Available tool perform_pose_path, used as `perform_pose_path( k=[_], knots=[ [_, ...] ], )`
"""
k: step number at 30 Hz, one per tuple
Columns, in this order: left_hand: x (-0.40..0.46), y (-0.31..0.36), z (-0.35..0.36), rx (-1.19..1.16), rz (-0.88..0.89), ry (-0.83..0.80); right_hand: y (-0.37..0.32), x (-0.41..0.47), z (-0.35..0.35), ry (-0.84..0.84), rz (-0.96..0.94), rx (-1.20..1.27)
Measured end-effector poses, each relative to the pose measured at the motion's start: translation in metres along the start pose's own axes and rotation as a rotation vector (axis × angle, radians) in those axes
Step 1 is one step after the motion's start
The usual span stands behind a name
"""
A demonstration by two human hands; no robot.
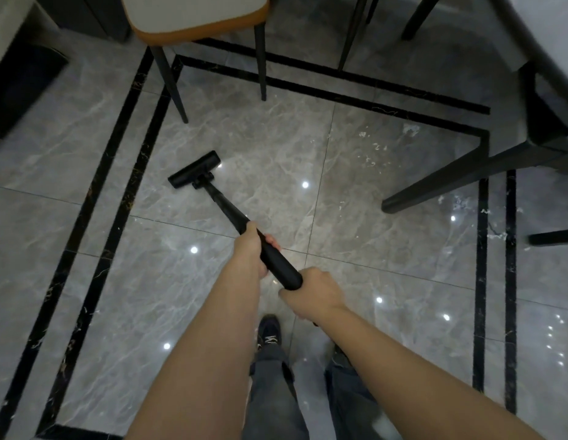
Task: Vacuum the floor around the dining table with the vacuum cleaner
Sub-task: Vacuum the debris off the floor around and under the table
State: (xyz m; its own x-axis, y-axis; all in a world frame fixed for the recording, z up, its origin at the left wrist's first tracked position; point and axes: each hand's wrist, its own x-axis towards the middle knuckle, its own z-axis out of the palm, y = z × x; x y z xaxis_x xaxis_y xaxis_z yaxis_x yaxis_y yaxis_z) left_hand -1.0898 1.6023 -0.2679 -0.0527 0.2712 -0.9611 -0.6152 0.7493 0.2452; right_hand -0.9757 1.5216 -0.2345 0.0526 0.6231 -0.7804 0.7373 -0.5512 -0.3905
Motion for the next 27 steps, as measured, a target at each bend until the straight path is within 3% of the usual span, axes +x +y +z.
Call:
perform_pose_path(
  k=[3,7,13,17,23,27],
  knots=[
    [0.000,-0.029,0.010,0.106,-0.008,-0.007,0.027,-0.011,0.003,0.005,0.073,0.101],
    [-0.006,-0.121,0.019,0.220,0.028,0.044,0.099,-0.057,0.002,0.019,0.223,0.177],
    [-0.059,-0.246,0.015,0.370,-0.033,0.058,0.178,-0.133,-0.014,-0.065,0.388,-0.056],
    [-0.059,-0.253,0.029,0.367,-0.036,0.046,0.185,-0.139,-0.020,-0.009,0.376,-0.025],
    [-0.019,-0.200,0.081,0.316,0.024,-0.002,0.178,-0.082,-0.035,0.168,0.224,0.175],
    [-0.025,-0.213,0.111,0.361,0.011,-0.084,0.199,-0.076,-0.047,0.241,0.219,0.269]
  ],
)
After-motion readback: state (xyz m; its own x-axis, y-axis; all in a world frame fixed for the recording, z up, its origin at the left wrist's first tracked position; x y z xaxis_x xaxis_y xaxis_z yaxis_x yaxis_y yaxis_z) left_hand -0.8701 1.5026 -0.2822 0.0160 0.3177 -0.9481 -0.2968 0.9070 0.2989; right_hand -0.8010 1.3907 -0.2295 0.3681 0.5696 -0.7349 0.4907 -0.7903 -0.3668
